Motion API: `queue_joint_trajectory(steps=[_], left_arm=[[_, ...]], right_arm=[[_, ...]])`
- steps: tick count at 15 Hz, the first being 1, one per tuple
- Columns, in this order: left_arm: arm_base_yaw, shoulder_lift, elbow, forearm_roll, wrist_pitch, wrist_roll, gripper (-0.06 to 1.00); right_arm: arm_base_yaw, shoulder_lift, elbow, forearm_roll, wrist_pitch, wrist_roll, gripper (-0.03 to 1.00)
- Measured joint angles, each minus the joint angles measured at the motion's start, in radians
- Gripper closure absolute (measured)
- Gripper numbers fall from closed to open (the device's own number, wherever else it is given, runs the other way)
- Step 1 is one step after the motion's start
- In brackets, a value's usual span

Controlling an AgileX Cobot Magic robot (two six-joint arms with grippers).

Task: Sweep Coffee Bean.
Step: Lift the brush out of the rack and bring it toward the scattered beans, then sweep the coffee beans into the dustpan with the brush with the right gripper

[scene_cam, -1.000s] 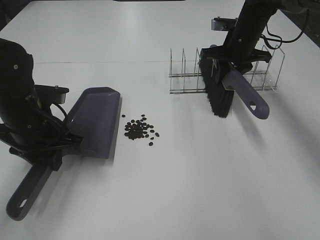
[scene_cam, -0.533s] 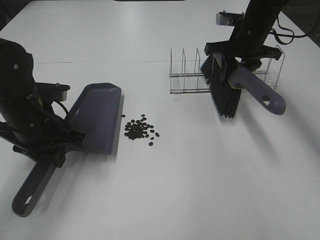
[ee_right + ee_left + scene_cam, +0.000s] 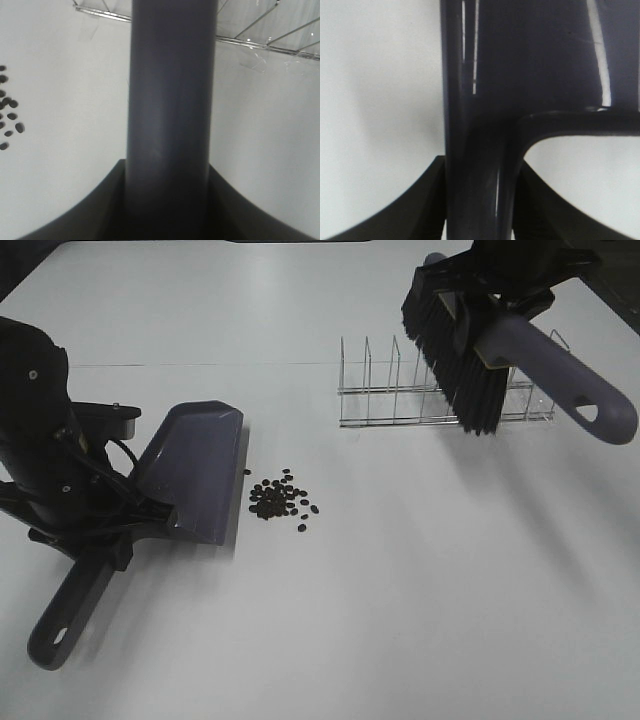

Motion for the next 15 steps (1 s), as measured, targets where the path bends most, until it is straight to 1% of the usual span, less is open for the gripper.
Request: queue_joint_trajectory(steps=[1,2,4,8,10,13,15], left_arm=[[0.0,0.0,0.0,0.009,0.003,0.0,0.63],[0.0,0.005,0.0,0.048,0.014,0.0,0.63],[0.0,0.042,0.0,0.073,0.033,0.0,0.63],[0.0,0.107,-0.002,0.082,0.015,0.0,0.63],[0.0,0.117,-0.009,0.084,0.013,0.01,0.63],[0.0,0.12,-0.012,0.086,0.003,0.015,0.63],[0.0,0.122,-0.012,0.093,-0.002,0.018,0.63]], right_arm=[[0.038,0.0,0.02,-0.033,0.0,0.018,0.63],[0.106,0.0,0.058,-0.08,0.002,0.068,0.63],[0.147,0.002,0.066,-0.091,0.002,0.095,0.63],[0.171,0.008,0.069,-0.099,0.003,0.149,0.63],[0.171,0.044,0.072,-0.135,0.002,0.166,0.63],[0.171,0.088,0.075,-0.218,0.001,0.194,0.63],[0.177,0.108,0.075,-0.25,0.001,0.211,0.63]])
